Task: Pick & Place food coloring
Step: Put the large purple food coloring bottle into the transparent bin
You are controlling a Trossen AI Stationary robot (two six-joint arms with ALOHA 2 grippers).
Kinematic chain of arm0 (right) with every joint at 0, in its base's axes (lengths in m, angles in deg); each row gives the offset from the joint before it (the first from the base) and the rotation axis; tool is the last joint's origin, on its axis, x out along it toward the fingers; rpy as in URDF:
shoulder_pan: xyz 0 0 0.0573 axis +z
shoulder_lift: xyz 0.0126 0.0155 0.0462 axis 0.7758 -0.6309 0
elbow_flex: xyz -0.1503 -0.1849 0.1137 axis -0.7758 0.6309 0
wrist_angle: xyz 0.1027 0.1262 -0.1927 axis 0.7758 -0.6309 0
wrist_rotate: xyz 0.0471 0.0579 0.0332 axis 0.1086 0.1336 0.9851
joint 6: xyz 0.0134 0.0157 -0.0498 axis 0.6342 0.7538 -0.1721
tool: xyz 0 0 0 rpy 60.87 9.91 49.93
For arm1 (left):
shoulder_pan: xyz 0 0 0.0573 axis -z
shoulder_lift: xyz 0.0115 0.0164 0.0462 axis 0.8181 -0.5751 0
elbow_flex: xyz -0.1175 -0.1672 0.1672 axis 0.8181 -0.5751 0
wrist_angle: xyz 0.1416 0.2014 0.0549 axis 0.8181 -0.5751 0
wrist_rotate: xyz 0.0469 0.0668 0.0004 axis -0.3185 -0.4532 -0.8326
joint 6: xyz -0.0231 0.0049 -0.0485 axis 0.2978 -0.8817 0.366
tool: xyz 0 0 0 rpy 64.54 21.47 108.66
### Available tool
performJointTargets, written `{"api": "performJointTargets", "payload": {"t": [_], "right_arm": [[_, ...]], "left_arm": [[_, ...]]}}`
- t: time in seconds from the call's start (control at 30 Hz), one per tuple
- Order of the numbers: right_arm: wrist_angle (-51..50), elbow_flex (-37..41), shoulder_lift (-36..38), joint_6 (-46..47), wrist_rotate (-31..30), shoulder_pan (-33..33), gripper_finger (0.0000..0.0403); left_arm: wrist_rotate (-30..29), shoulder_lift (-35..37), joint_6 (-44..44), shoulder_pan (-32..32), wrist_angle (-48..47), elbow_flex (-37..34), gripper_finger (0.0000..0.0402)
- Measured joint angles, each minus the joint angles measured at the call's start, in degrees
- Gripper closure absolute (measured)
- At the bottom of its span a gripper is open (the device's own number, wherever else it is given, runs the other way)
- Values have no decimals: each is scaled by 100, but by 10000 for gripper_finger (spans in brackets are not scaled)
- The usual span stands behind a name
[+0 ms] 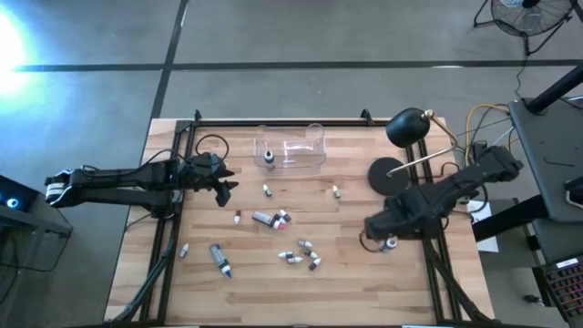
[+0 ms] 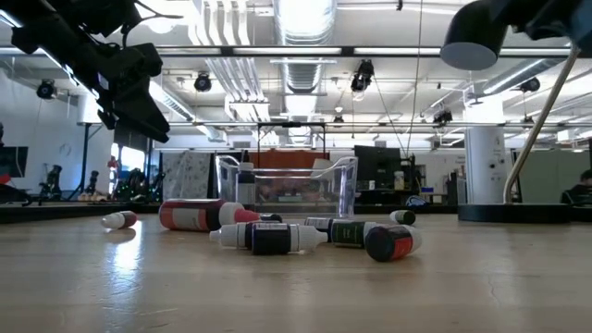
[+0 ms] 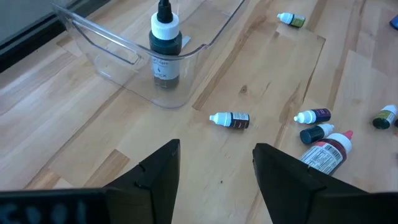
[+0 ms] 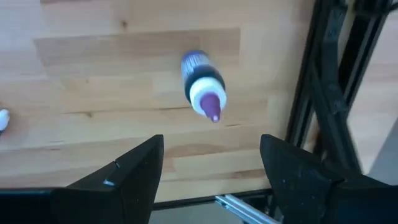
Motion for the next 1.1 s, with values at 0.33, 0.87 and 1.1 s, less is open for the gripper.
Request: {"api": "performJointTargets", "payload": {"t": [0.33, 0.87, 1.1], "right_arm": [[1047, 647, -149, 714, -22, 493, 145], [1295, 1129, -190, 726, -309, 493, 179], [1238, 1129, -192, 697, -326, 495, 204]], "left_arm": [[0, -2, -27, 0, 4, 0, 225], [22, 0, -25, 0, -6, 0, 225], [24, 0, -22, 0, -11, 0, 225]]}}
